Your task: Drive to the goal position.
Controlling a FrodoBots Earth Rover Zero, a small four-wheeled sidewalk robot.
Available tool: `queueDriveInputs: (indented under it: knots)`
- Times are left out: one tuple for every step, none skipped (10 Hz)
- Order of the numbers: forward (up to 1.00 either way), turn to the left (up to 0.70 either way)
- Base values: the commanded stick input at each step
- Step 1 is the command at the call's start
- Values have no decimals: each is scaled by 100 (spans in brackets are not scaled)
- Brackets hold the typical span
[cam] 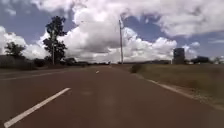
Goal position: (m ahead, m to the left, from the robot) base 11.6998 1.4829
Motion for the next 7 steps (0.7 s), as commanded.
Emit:
queueDriveInputs:
  knots:
    - [100, -34]
    - [100, -38]
    - [100, -27]
    - [100, -9]
    - [100, 0]
    - [100, 0]
    - [100, 0]
